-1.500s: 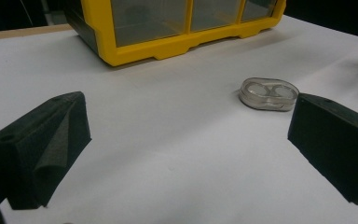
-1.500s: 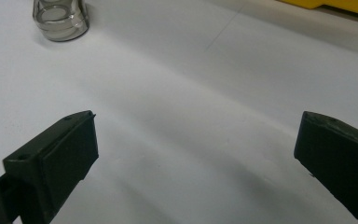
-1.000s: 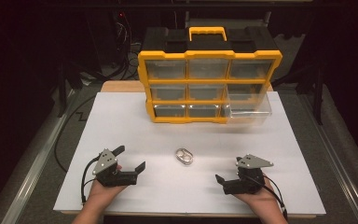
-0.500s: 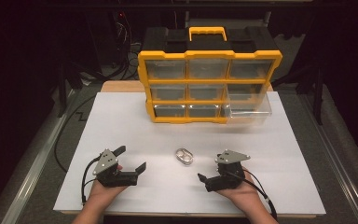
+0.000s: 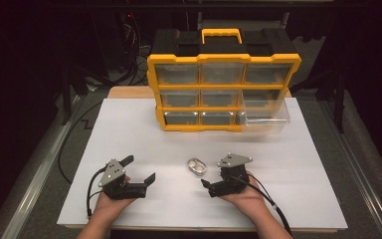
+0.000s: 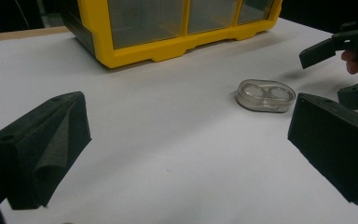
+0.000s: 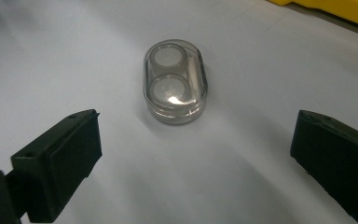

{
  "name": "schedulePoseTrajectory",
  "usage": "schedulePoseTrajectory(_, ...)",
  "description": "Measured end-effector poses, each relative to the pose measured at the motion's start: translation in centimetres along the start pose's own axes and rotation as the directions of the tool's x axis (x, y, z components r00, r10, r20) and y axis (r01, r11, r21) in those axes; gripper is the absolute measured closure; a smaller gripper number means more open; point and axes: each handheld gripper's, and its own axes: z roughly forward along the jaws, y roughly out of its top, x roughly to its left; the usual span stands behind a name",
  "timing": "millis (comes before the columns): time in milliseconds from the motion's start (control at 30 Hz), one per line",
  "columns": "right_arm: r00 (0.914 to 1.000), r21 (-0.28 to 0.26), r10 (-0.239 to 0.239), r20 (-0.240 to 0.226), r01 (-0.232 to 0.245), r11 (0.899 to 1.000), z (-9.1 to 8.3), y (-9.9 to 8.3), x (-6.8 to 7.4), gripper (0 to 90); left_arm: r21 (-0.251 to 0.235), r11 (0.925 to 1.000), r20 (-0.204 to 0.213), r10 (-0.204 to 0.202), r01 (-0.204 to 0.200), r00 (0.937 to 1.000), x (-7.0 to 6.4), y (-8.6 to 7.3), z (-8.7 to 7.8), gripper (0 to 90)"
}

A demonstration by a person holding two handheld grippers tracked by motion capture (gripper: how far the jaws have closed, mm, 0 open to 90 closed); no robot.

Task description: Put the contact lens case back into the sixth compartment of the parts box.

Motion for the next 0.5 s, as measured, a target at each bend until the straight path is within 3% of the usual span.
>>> schedulePoseTrajectory(500,0.9994,0.024,-0.032,-0.015,0.032,0.999,2.5,2.5,0.4,21.6,0.000,1.0000,0.002,-0.001,0.001,1.0000,0.0,0.0,0.0,0.3)
